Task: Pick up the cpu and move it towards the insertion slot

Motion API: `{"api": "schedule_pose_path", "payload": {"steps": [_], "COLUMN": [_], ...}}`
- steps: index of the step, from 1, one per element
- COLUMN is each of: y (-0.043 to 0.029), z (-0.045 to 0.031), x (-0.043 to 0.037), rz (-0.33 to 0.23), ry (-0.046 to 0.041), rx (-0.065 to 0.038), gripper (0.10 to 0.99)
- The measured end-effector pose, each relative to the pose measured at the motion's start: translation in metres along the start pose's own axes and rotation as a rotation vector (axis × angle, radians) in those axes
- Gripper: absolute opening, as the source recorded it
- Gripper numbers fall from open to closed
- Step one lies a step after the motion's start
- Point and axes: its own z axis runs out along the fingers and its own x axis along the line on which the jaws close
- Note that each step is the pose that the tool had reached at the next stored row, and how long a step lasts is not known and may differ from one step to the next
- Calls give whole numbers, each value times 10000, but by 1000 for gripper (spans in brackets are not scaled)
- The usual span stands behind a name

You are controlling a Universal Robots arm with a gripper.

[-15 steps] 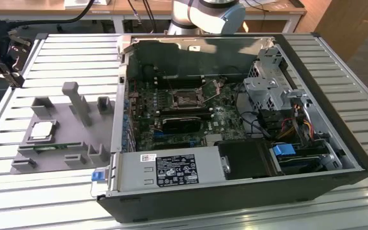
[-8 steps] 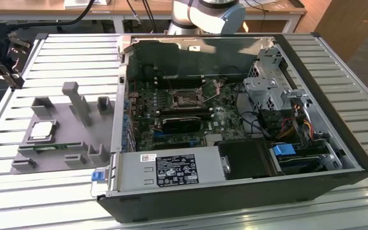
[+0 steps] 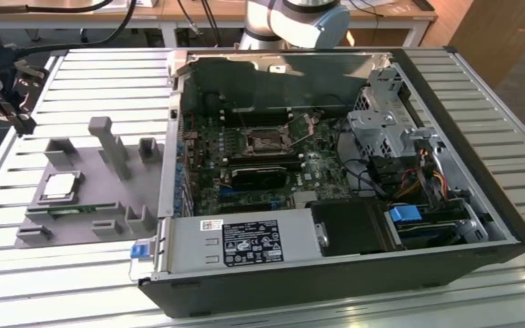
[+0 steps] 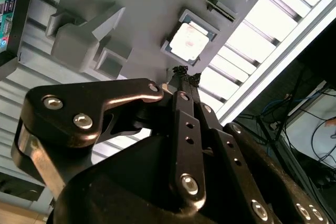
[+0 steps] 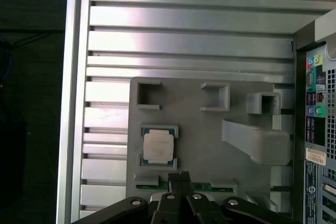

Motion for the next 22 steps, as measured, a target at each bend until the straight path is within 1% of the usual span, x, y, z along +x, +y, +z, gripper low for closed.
{"api": "schedule_pose_path", "payload": {"steps": [8, 11, 16, 19, 22], "y": [-5, -6, -7, -8, -10], "z": [145, 199, 265, 309, 365], "x": [51, 81, 169, 221, 238], "rz": [0, -1, -5, -7, -9], "ry": [-1, -10, -140, -189, -209], "rx": [-1, 1, 3, 3, 3], "gripper": [102, 102, 102, 102, 102]}}
